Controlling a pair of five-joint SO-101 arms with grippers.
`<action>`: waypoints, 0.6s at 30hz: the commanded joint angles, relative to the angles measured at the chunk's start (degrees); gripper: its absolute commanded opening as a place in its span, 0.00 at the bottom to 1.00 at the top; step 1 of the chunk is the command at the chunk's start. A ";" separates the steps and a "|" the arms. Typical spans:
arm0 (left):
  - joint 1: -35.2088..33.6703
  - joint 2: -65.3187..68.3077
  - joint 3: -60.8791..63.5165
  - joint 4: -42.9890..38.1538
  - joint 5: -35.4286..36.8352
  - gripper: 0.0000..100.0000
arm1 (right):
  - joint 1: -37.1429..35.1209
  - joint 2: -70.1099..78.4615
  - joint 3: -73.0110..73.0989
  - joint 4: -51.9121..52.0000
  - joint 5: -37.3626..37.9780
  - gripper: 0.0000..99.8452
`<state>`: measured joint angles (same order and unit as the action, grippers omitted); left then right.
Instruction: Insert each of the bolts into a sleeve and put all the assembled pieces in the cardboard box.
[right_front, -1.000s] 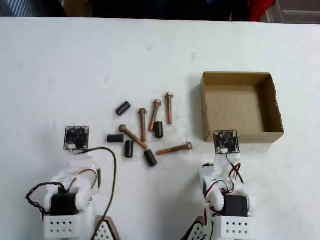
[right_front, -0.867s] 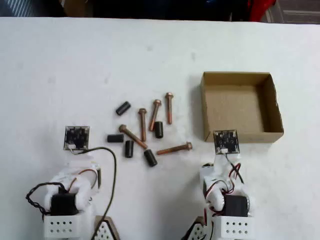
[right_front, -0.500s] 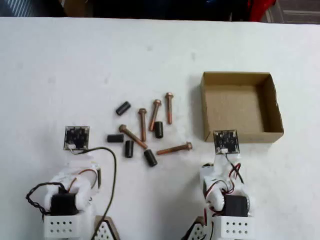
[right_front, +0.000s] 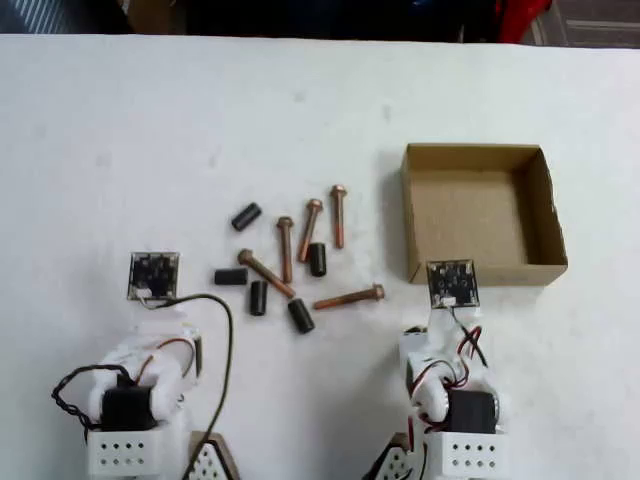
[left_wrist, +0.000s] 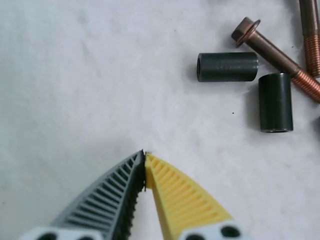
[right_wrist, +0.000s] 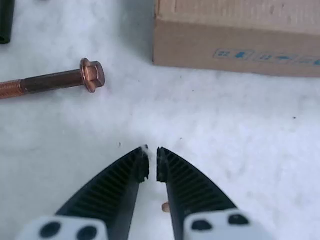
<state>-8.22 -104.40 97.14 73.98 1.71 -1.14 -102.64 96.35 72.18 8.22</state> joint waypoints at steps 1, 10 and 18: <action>-0.31 -0.40 -0.18 -0.26 0.62 0.02 | -0.22 -0.31 0.53 0.22 -0.18 0.02; -0.31 -0.40 -0.18 -0.26 0.62 0.02 | -0.22 -0.31 0.53 0.22 -0.18 0.02; -0.31 -0.40 -0.18 -0.26 0.62 0.02 | -0.13 -0.40 0.53 -1.80 -0.18 0.02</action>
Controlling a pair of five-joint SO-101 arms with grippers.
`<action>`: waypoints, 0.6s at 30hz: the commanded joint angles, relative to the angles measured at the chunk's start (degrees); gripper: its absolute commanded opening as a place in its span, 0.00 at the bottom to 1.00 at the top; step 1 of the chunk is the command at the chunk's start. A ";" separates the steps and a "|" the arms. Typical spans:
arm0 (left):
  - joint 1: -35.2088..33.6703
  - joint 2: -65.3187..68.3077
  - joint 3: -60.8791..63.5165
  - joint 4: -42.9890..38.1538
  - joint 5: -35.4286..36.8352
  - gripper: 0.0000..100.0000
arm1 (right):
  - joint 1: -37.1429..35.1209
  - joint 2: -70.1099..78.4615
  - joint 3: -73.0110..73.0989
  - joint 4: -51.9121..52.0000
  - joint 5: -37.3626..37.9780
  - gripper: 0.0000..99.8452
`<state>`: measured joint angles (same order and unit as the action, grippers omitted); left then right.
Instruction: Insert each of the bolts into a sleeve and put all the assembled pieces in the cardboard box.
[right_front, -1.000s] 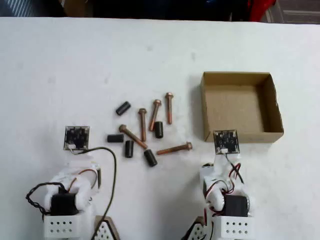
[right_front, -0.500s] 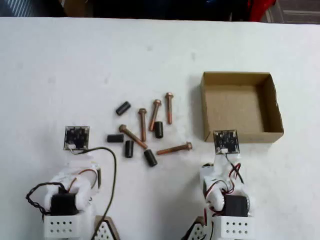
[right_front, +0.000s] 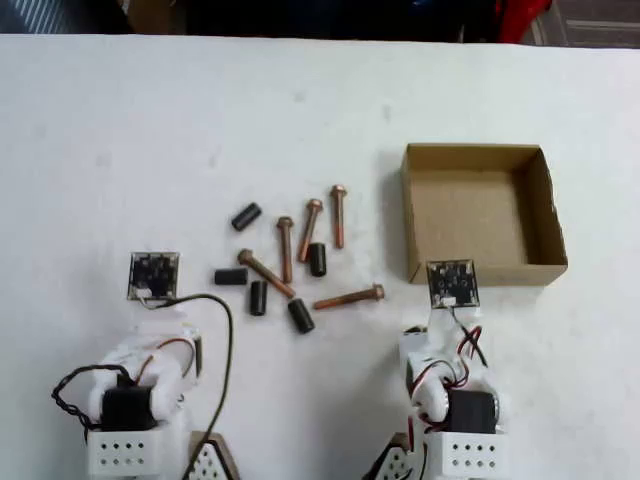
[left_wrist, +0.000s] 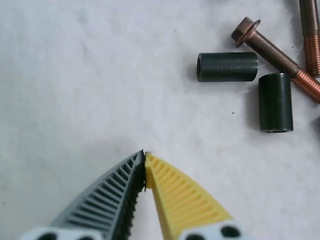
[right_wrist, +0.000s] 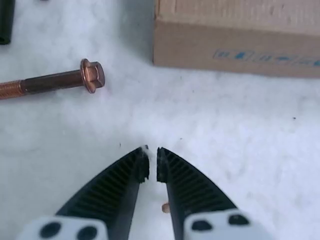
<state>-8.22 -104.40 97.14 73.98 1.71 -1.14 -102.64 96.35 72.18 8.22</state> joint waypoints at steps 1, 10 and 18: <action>-0.31 -0.40 -0.18 -0.26 0.62 0.02 | -0.13 -0.40 0.53 -1.98 -0.18 0.02; -0.31 -0.40 -0.18 -0.26 0.62 0.02 | -0.57 -0.40 -0.35 -6.81 -0.09 0.03; -0.31 -0.40 -0.18 -0.26 0.62 0.02 | -0.48 -0.40 -12.04 -6.90 -0.09 0.03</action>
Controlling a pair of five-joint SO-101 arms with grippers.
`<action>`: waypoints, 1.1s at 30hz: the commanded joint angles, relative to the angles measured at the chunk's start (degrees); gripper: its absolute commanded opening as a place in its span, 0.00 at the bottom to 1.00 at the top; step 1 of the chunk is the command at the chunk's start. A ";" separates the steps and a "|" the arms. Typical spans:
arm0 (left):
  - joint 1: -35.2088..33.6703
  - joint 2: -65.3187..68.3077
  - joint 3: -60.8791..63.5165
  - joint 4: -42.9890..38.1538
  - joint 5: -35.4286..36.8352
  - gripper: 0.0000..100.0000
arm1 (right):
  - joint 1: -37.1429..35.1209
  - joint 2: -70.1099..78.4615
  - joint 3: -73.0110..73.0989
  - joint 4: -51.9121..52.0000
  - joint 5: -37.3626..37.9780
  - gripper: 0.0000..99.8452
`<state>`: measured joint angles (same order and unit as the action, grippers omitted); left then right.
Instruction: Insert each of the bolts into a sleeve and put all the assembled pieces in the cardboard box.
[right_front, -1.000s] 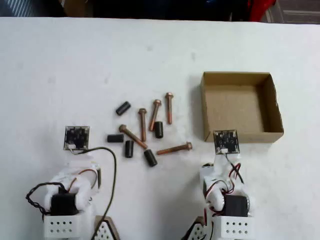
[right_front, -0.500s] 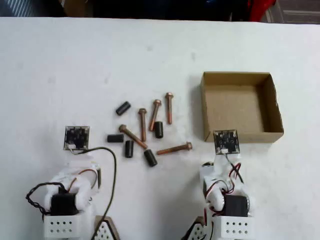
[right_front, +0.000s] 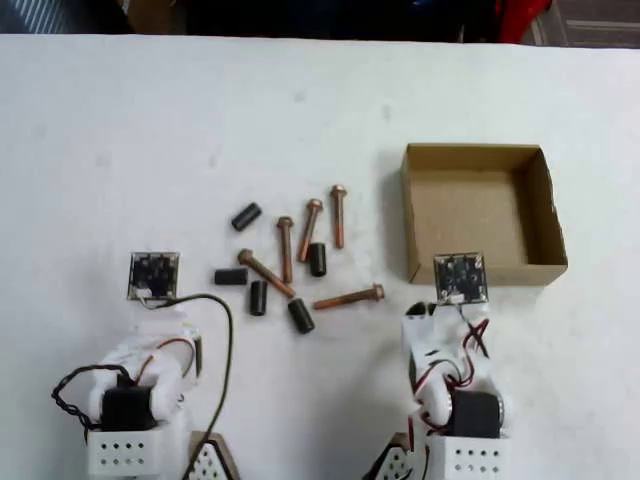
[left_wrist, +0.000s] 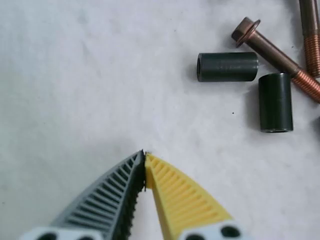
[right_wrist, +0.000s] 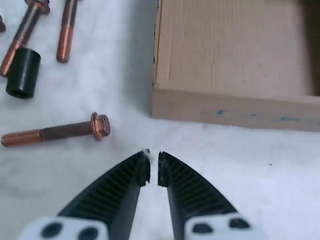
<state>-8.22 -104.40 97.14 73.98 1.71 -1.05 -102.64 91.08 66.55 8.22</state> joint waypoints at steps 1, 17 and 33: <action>-0.31 -0.40 -0.18 -0.26 0.62 0.02 | -0.31 -0.40 -8.00 -1.45 -0.09 0.03; -0.31 -0.40 -0.18 -0.26 0.62 0.02 | 10.07 1.54 -30.59 0.75 12.57 0.15; -0.31 -0.40 -0.18 -0.26 0.62 0.02 | -2.68 52.88 -67.16 18.95 13.19 0.15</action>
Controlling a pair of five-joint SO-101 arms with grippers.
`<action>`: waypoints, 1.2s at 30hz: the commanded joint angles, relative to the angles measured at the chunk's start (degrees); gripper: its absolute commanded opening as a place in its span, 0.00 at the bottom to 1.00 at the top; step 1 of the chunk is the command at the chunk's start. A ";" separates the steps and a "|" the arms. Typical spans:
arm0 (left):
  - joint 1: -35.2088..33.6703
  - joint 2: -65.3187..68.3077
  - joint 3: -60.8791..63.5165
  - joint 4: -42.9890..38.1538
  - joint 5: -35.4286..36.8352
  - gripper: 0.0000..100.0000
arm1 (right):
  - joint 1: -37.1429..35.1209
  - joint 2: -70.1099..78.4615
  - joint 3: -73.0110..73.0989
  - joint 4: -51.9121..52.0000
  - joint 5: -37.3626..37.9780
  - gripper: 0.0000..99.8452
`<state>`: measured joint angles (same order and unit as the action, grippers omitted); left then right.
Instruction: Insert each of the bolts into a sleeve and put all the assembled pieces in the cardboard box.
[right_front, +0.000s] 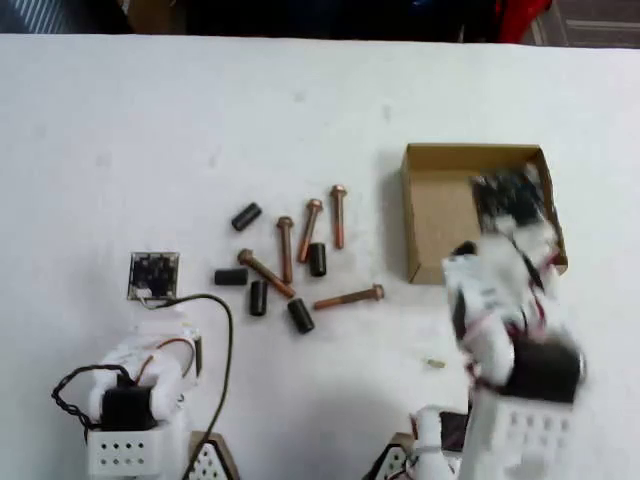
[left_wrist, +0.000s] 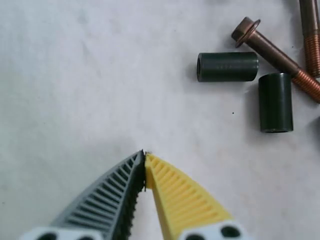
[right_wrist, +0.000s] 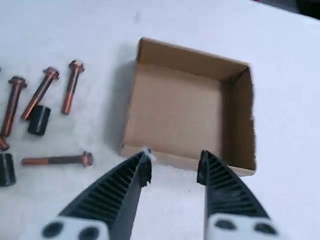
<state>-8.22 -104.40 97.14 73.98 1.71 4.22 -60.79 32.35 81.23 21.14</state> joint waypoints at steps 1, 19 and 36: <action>-0.31 -0.40 -0.18 -0.26 0.62 0.02 | -10.24 13.76 -9.49 4.79 -0.18 0.15; -0.31 -0.40 -0.18 -0.26 0.62 0.02 | -25.27 52.18 -10.73 -20.62 -15.47 0.15; -0.31 -0.40 -0.18 -0.26 0.62 0.02 | -31.43 76.26 -27.08 -20.53 -21.01 0.15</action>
<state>-8.22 -104.40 97.14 73.98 1.71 -25.58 13.76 10.90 57.05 3.91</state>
